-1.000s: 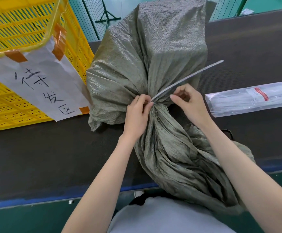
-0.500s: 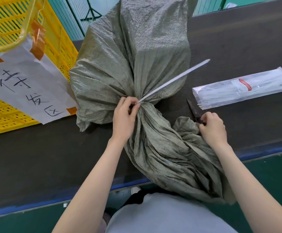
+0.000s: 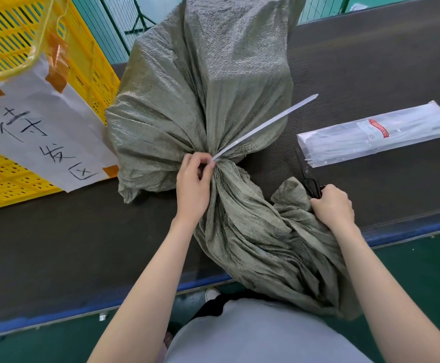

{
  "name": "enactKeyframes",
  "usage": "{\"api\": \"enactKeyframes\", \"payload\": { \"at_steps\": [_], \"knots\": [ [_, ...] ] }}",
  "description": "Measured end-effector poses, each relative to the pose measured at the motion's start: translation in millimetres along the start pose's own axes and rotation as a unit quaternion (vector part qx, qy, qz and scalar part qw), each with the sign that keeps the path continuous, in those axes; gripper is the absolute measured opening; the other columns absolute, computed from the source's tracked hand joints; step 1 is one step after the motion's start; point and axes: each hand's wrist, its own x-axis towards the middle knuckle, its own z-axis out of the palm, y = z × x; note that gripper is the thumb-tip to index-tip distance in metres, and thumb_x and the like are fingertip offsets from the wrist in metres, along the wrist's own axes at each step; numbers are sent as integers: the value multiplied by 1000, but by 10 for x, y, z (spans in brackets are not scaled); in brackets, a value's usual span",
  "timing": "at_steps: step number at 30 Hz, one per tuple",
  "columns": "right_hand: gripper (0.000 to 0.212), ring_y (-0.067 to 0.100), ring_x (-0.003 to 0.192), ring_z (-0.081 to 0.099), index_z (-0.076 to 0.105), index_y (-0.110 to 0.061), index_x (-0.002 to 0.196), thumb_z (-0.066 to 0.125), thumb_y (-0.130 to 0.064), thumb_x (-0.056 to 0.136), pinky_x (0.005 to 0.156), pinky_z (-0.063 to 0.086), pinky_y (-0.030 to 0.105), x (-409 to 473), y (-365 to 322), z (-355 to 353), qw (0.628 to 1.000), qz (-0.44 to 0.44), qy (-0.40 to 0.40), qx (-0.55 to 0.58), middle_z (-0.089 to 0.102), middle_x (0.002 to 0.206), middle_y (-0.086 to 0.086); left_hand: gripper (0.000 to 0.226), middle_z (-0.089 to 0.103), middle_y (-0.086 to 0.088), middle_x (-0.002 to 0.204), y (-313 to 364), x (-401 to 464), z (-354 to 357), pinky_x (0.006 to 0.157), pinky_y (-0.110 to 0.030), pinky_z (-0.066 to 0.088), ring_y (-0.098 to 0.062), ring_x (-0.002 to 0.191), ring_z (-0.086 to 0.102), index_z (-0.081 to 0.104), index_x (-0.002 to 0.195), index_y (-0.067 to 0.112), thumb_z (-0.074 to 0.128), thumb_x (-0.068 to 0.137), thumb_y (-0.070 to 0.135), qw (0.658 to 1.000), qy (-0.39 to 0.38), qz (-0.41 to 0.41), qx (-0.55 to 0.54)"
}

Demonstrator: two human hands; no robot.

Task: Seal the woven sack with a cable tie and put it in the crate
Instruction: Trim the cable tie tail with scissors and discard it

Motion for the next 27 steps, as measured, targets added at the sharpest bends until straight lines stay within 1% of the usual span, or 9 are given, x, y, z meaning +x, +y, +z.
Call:
{"api": "enactKeyframes", "payload": {
  "at_steps": [2,4,7,8,10,14,19,24,27],
  "knots": [
    [34,43,102,55,57,5,103,59,-24,85,75,40,39,61,14,-35,1000,3,-14,19,58,112,26,5,54,-2,92,5,-3,1,68,-6,34,2,71,48,63,93,9,58,93,10,1000,1,-1,-1],
    [38,43,103,55,57,6,104,62,-26,85,75,40,39,115,-1,-70,1000,-2,-16,20,56,115,26,5,53,-2,91,6,-3,4,68,-7,34,2,71,47,63,93,9,58,93,11,1000,1,-3,1],
    [45,44,110,52,51,7,115,64,-25,86,85,43,44,164,-71,-131,1000,-16,-1,26,51,123,26,6,53,-1,91,3,-1,10,68,-8,35,3,72,47,62,93,10,57,94,12,1000,1,-7,0],
    [46,44,111,51,49,7,117,64,-23,86,87,42,45,172,-102,-162,999,-24,13,34,49,123,27,6,53,-1,91,3,2,10,69,-10,35,2,73,47,62,94,11,57,94,14,1000,3,-9,-2],
    [44,44,111,50,46,7,115,63,-21,87,86,41,45,188,-151,-227,996,-43,50,60,50,121,27,7,55,-2,91,9,12,10,70,-11,37,1,75,49,62,94,13,56,95,17,1000,10,-14,-9],
    [36,40,107,49,47,4,110,63,-15,84,85,39,44,208,-232,-342,981,-89,120,126,52,115,24,8,57,-6,92,14,21,25,72,-12,38,-3,77,50,62,93,14,55,95,18,999,24,-25,-24],
    [34,38,103,49,50,3,105,67,-17,83,89,37,48,211,-369,-401,961,-152,206,109,50,113,22,9,59,-7,93,7,9,31,71,-9,38,0,76,51,63,95,11,55,95,16,998,34,-36,-45],
    [30,40,104,48,48,3,103,66,-10,83,85,37,47,187,-435,-457,933,-197,268,136,49,111,24,9,59,-7,93,-9,2,30,72,-13,40,-6,79,53,63,94,14,55,95,17,995,42,-48,-70],
    [25,37,102,48,47,4,102,62,-5,84,88,34,47,159,-461,-517,925,-199,284,156,54,105,24,9,60,-7,92,-18,-11,28,73,-17,41,-11,81,56,63,94,15,55,95,17,995,46,-47,-76]
  ]
}}
